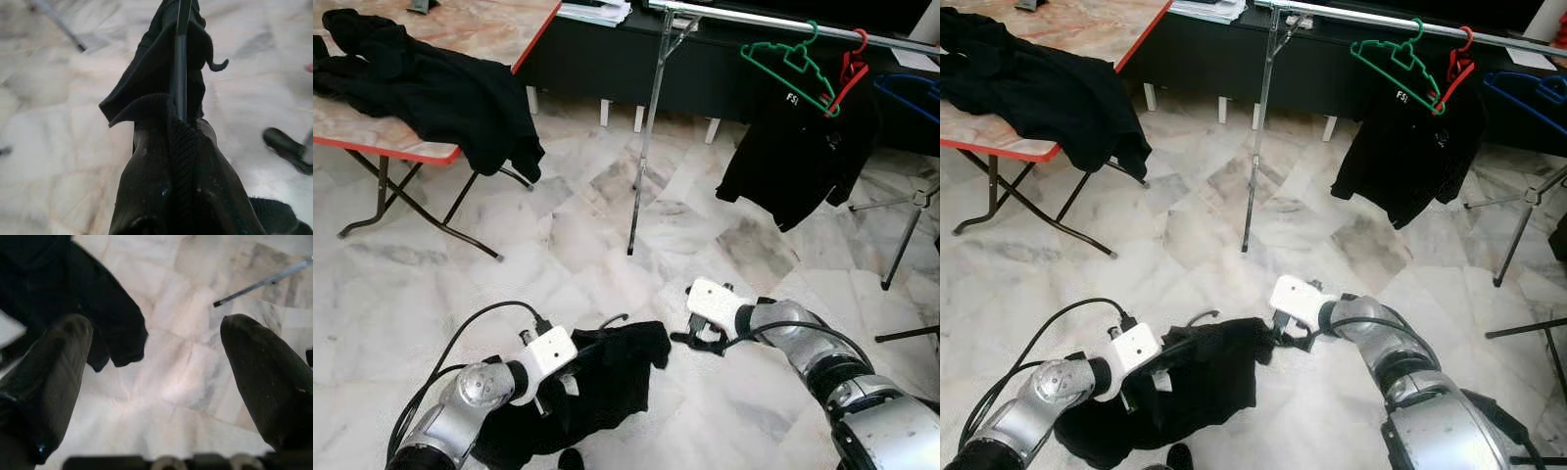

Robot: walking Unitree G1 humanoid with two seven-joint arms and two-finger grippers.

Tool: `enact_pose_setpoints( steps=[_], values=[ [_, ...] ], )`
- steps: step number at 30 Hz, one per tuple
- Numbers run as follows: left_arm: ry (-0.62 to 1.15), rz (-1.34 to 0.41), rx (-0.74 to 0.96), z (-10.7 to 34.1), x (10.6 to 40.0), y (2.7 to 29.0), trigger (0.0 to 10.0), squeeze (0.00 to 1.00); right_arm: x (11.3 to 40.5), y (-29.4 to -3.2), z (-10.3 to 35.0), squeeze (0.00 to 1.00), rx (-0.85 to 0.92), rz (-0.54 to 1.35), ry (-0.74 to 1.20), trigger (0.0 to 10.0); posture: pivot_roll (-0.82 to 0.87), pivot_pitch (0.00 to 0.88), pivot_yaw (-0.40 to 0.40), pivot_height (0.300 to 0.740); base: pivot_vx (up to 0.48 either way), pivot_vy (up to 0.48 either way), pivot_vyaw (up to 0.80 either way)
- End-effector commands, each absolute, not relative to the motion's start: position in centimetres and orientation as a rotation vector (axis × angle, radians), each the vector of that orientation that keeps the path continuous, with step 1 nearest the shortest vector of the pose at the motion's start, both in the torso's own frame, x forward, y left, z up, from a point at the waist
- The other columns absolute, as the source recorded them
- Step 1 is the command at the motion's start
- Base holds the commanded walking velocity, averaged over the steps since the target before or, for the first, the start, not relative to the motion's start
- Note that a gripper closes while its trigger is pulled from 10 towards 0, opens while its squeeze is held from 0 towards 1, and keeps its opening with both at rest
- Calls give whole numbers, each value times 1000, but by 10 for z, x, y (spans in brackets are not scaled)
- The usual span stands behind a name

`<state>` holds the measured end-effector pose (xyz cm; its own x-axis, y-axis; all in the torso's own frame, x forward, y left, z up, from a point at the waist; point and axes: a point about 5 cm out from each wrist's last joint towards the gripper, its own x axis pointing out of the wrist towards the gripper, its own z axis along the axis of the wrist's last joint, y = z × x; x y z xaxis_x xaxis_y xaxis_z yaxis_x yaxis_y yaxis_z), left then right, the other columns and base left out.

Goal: Hang hanger

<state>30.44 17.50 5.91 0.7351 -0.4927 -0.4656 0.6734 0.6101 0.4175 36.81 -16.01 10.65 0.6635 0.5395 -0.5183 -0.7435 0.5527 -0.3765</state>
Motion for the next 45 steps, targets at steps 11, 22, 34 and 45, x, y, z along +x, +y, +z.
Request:
enact_pose_setpoints(
  steps=[11,22,34,45],
  values=[
    [193,-182,239,54,301,211,10000,0,315,-176,19,0,-146,373,562,10000,76,190,-79,740,0,0,0],
    [59,7,73,58,269,239,10000,0,256,-175,-40,0,109,58,729,10000,75,164,-66,740,0,0,0],
    [38,26,111,65,259,253,10000,0,234,-175,-58,0,186,-57,827,10000,84,149,-63,740,0,0,0],
    [38,26,111,65,259,253,10000,0,234,-175,-58,0,186,-57,827,10000,84,149,-63,740,0,0,0]
  ],
)
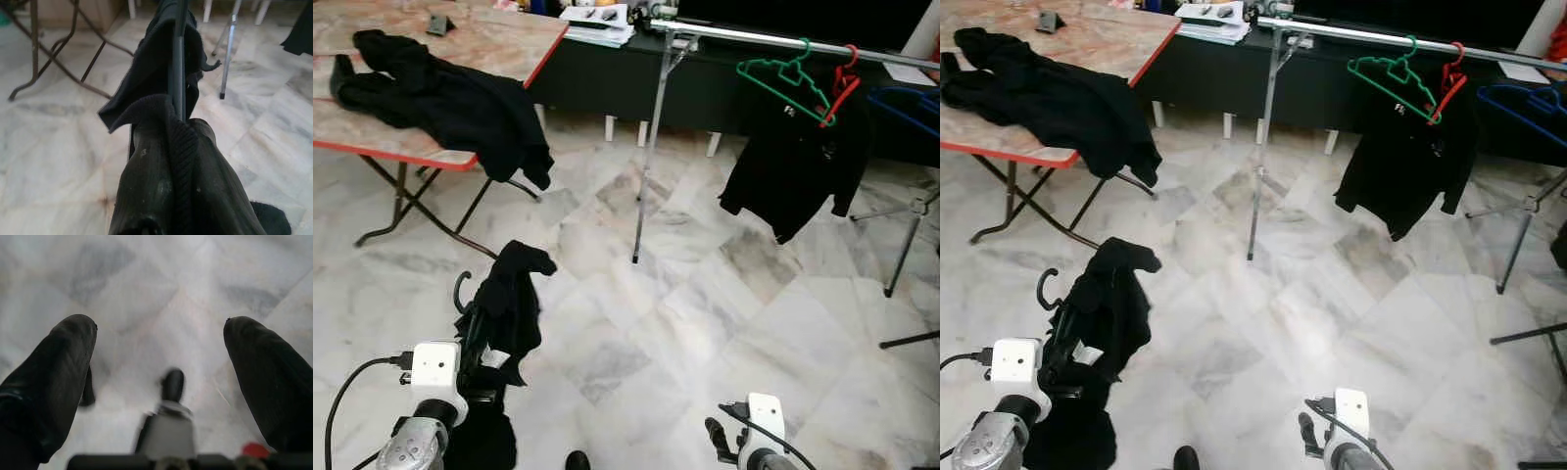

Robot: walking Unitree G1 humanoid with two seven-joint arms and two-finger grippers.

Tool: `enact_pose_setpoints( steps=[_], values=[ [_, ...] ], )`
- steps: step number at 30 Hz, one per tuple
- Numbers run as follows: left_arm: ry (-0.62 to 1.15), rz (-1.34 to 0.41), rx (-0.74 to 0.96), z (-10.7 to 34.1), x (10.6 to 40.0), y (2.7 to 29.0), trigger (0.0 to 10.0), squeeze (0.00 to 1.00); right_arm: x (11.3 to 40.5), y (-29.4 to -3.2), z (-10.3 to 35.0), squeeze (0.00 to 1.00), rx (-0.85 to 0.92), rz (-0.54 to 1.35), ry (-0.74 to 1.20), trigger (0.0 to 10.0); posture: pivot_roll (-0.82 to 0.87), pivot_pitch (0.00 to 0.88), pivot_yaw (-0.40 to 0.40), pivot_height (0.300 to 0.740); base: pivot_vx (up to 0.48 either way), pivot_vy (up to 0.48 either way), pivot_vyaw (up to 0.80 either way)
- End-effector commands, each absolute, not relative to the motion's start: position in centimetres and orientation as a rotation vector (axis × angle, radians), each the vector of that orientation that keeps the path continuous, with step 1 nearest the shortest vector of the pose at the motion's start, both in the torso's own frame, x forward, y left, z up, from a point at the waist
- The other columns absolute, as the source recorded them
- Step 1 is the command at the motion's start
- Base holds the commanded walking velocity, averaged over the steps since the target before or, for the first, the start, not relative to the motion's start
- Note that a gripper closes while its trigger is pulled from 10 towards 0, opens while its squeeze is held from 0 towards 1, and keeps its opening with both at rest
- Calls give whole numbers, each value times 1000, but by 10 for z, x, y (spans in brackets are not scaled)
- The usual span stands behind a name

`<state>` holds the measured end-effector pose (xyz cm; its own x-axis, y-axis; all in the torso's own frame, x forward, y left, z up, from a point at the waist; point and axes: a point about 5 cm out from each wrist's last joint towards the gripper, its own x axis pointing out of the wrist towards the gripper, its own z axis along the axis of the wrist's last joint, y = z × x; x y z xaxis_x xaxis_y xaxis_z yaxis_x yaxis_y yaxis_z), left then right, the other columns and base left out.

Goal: Hang hanger

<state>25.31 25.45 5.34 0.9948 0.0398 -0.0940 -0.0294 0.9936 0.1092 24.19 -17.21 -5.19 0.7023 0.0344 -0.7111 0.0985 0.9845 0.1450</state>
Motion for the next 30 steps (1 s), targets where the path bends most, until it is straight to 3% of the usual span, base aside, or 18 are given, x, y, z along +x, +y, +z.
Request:
enact_pose_setpoints(
  steps=[1,12,13,16,30],
  values=[
    [38,26,111,65,259,253,10000,0,234,-175,-58,0,186,-57,827,10000,84,149,-63,740,0,0,0],
    [38,26,111,65,259,253,10000,0,234,-175,-58,0,186,-57,827,10000,84,149,-63,740,0,0,0],
    [52,-10,122,62,253,240,10000,0,226,-160,-64,0,201,-91,861,10000,73,194,-61,740,386,0,0],
    [71,-70,116,56,247,220,10000,0,221,-135,-68,0,233,-129,891,10000,73,194,-62,740,391,0,0],
    [87,-102,142,55,246,213,10000,0,220,-143,-69,0,238,-154,893,10000,83,194,-53,740,404,0,0]
  ],
)
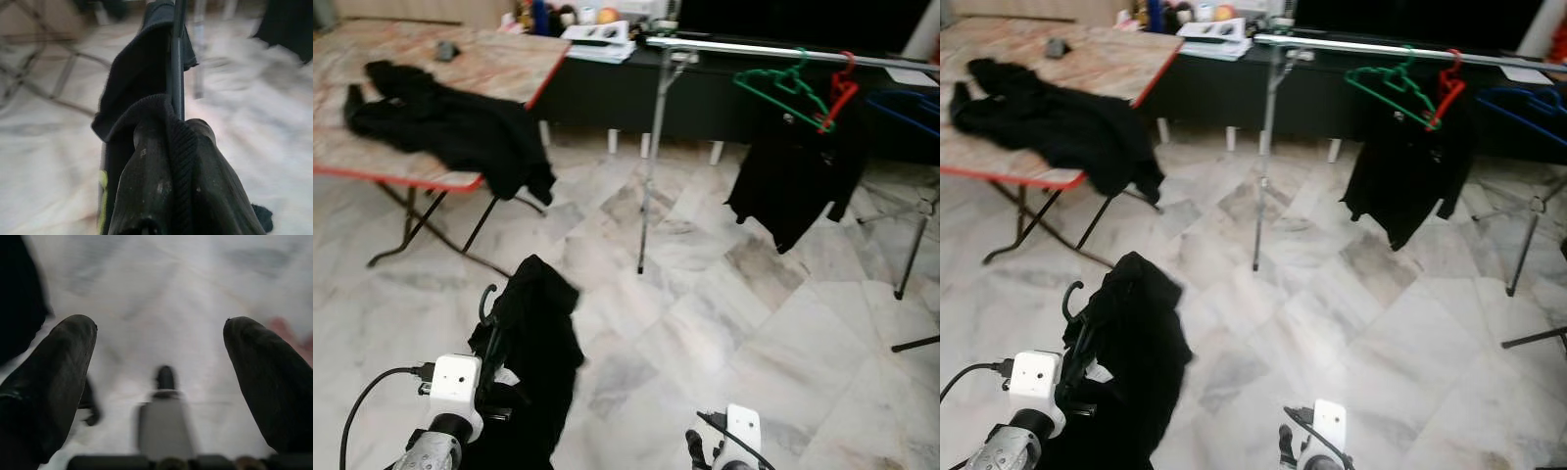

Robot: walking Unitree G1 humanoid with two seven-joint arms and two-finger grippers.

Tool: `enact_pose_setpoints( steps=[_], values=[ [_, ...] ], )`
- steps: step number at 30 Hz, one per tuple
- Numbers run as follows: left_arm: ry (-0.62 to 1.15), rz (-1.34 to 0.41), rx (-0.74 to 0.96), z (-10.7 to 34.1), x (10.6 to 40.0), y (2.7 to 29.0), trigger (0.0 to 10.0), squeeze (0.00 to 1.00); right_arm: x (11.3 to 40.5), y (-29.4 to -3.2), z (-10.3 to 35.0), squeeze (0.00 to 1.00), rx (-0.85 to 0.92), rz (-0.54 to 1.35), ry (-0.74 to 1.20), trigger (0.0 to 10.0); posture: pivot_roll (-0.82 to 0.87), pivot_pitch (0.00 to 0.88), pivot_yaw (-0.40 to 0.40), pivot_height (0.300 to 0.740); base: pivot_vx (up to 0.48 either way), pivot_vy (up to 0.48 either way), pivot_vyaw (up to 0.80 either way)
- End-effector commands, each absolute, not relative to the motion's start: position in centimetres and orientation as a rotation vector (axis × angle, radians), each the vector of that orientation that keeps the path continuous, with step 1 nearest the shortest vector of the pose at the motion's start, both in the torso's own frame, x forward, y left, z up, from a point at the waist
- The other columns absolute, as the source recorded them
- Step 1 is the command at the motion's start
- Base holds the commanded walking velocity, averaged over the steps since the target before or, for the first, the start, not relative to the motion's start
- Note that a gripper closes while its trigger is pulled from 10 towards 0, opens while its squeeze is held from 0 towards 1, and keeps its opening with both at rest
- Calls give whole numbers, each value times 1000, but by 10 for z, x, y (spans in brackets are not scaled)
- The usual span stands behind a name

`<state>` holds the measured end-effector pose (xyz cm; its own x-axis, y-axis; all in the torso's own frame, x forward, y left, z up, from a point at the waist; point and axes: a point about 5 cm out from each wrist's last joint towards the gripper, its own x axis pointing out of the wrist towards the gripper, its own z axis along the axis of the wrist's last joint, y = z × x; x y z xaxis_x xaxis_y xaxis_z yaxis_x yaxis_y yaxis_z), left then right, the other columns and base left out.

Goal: Hang hanger

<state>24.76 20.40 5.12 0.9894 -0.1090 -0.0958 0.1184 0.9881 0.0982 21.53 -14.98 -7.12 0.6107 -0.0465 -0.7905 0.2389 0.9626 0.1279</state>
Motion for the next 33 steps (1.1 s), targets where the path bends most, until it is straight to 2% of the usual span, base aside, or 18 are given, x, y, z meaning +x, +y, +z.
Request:
enact_pose_setpoints(
  steps=[1,33],
  values=[
    [87,-103,143,55,245,212,10000,0,220,-143,-69,0,239,-155,892,10000,84,193,-52,740,412,0,0],
    [103,-109,154,52,244,210,10000,0,223,-143,-67,0,248,-152,882,10000,78,177,-58,740,412,0,0]
  ],
)
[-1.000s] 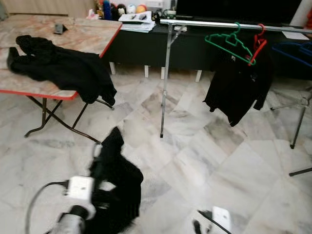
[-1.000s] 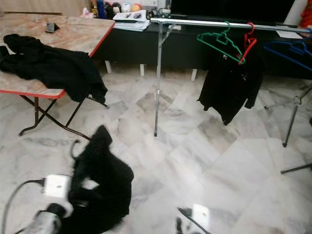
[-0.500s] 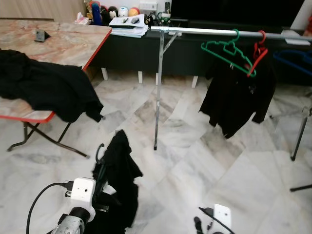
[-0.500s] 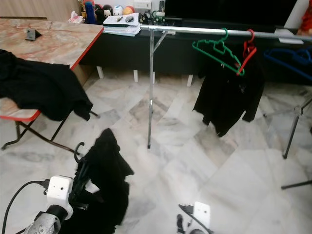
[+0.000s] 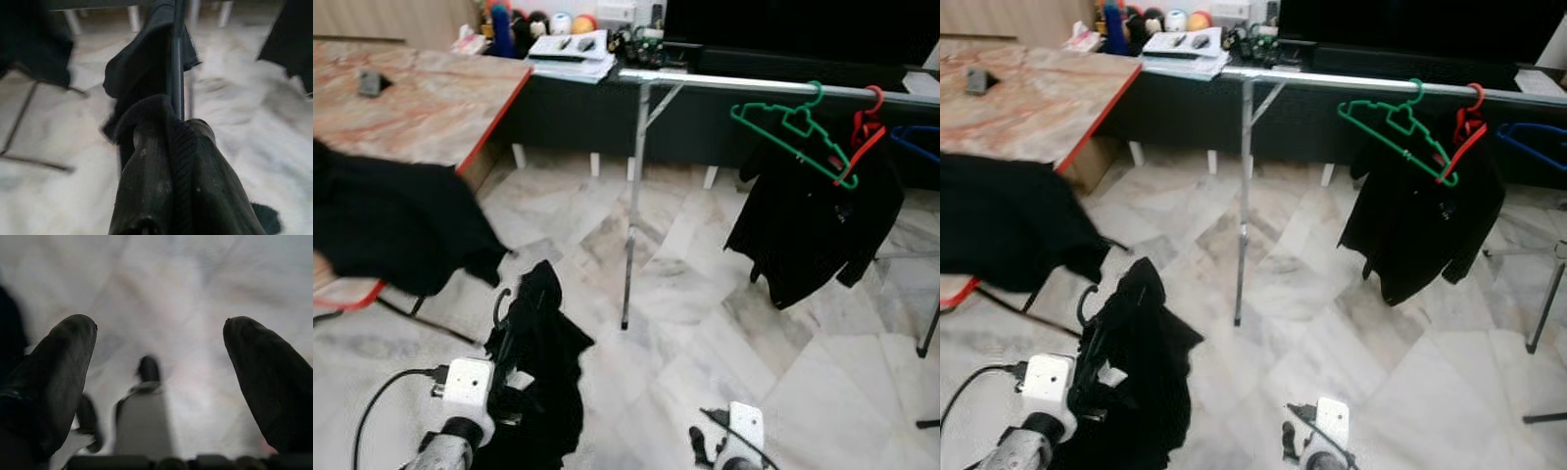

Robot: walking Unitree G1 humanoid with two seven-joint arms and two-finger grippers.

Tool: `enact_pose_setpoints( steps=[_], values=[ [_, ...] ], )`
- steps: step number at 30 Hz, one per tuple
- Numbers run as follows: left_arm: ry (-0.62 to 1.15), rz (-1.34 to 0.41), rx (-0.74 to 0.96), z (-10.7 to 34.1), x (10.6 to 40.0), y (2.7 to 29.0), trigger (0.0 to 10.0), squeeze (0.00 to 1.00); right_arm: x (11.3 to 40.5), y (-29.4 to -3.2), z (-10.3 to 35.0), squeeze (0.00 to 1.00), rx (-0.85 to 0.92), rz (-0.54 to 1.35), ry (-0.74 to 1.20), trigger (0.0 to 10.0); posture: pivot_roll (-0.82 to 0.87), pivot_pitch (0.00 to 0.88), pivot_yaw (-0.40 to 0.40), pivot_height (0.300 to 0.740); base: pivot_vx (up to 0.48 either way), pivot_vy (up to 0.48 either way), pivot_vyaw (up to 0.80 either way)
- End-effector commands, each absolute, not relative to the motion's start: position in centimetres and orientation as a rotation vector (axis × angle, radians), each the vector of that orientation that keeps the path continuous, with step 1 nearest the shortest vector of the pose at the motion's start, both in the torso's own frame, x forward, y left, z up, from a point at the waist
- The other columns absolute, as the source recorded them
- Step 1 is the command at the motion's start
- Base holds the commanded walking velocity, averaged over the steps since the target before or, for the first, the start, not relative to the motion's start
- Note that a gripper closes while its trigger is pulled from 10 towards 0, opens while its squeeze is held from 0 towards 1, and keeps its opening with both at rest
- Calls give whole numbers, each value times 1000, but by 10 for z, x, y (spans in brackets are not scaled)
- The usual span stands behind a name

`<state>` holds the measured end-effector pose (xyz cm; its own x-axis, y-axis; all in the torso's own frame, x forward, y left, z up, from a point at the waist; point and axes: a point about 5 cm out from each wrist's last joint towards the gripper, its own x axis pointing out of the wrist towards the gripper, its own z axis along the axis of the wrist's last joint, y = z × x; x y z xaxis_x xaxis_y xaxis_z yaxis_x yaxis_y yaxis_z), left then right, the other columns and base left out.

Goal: Hang hanger

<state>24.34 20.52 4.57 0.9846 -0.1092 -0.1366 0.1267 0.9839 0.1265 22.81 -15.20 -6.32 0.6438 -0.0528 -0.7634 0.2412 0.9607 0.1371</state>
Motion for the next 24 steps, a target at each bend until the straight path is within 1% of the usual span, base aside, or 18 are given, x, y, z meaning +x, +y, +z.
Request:
enact_pose_setpoints(
  steps=[1,7,9,13,15,24],
  values=[
    [103,-111,154,52,244,210,10000,0,223,-143,-67,0,248,-152,883,10000,78,177,-58,740,412,0,0],
    [107,-119,154,50,244,207,10000,0,222,-144,-67,0,244,-151,887,10000,78,169,-58,740,405,0,0],
    [109,-120,157,50,244,207,10000,0,222,-144,-67,0,243,-152,888,10000,79,166,-58,740,244,0,0],
    [141,-149,179,46,244,205,10000,0,221,-144,-68,0,240,-149,890,10000,81,158,-57,740,0,0,0],
    [142,-135,188,46,244,206,10000,0,221,-144,-68,0,237,-147,891,10000,79,154,-57,740,0,0,0],
    [139,-114,181,45,246,208,10000,0,221,-145,-68,0,227,-141,891,10000,76,130,-58,740,0,-413,0]
  ],
)
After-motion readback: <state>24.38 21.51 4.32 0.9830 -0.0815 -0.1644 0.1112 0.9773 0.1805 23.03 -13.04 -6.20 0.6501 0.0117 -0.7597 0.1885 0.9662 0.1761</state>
